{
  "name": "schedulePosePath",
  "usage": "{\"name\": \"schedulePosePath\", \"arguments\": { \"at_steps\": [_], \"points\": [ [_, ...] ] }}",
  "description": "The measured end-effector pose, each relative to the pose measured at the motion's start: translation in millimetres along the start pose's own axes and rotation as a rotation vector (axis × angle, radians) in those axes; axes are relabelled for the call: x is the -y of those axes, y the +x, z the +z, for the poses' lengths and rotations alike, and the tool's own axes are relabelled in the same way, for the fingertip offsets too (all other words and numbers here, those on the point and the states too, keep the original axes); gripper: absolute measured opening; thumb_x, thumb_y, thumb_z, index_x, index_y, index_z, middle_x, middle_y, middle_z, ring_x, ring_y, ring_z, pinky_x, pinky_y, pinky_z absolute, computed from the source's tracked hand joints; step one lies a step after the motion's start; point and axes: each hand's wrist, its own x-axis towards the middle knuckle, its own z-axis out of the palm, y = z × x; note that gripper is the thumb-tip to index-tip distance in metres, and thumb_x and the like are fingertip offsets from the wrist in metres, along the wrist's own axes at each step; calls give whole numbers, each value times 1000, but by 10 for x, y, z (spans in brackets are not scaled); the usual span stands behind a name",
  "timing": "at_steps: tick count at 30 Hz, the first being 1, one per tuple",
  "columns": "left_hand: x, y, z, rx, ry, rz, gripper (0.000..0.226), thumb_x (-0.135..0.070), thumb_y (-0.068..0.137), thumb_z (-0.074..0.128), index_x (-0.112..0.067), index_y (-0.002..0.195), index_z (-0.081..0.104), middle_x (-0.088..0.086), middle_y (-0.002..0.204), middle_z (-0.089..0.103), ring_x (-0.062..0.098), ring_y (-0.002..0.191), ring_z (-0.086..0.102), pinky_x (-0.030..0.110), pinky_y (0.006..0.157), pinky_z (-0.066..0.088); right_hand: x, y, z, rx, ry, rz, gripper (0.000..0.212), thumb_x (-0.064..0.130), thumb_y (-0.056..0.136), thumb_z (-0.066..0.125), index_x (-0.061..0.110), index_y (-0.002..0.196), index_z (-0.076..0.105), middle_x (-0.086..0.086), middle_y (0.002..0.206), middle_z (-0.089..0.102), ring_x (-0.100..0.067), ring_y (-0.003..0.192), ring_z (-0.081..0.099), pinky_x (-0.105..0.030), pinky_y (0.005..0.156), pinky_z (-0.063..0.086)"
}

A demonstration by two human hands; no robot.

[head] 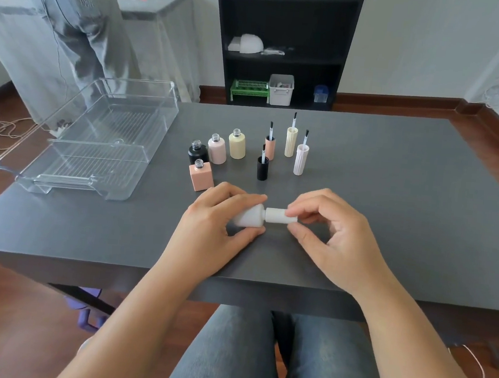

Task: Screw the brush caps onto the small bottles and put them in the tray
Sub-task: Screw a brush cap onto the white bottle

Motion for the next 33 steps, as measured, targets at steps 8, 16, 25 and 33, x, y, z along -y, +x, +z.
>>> {"name": "schedulePosePath", "arguments": {
  "at_steps": [8, 16, 25, 33],
  "points": [
    [-3, 0, -3, -2, -8, 17, 38, -18, 74, 83, -21, 111, 71, -5, 99, 62, 19, 86, 61, 33, 74, 52, 48, -4, 26, -56, 16, 117, 14, 36, 91, 59, 31, 103, 65, 15, 91, 66, -7, 80, 62, -9, 71, 44],
    [6, -7, -7, 10, -5, 10, 38, -19, 75, 82, -22, 111, 71, -4, 99, 62, 19, 87, 61, 34, 73, 52, 42, 2, 6, -1, -131, -50, 22, 0, 82, 70, 13, 99, 68, 4, 97, 64, -9, 89, 60, -17, 82, 46],
    [14, -7, 1, 8, -5, 21, 39, -19, 74, 83, -22, 111, 71, -5, 98, 62, 18, 86, 61, 33, 73, 52, 78, -8, 30, -53, -93, 137, 21, 35, 92, 58, 24, 105, 71, 11, 77, 67, -7, 70, 57, -10, 62, 40],
    [6, -2, 6, 15, -4, 18, 38, -18, 74, 83, -21, 110, 72, -5, 97, 63, 18, 86, 61, 35, 72, 52, 56, 8, 26, -7, -185, 39, 20, 9, 86, 70, 18, 103, 72, 1, 89, 60, -13, 74, 55, -21, 68, 44]
  ]
}}
